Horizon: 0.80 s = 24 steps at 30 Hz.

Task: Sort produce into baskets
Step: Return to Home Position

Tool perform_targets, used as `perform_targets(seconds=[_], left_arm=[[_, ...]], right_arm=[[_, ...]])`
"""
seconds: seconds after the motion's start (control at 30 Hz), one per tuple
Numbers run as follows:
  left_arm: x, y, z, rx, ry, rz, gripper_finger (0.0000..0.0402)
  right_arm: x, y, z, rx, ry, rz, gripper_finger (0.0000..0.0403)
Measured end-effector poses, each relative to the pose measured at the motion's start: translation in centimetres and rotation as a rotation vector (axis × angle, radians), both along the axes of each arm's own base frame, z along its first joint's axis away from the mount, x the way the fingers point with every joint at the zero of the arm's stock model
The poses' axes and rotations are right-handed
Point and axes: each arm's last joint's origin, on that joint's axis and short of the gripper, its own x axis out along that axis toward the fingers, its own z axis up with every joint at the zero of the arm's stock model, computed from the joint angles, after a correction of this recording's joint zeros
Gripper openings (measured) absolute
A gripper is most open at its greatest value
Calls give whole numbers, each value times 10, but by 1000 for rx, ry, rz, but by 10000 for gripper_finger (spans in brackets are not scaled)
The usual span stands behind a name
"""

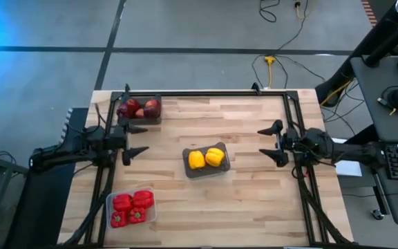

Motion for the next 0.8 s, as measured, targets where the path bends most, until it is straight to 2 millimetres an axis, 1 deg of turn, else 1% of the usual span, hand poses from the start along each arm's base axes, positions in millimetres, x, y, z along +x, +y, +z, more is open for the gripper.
perform_targets(seconds=[0.1,0.2,0.4,0.53,0.63,0.8], left_arm=[[5,-1,-13,-1,18,-50,355],[9,0,-28,-1,49,-55,355],[9,0,-25,46,24,-71,355],[10,-1,-26,83,26,-90,355],[11,-2,-26,120,6,-125,355],[18,-3,-28,227,-150,-138,355]], right_arm=[[1,1,1,-2,-5,6,382],[2,1,0,33,2,9,382],[4,0,-13,50,142,1,382],[4,0,-19,60,203,0,382],[4,0,-20,61,212,-2,382],[4,0,-21,62,219,-3,382]])
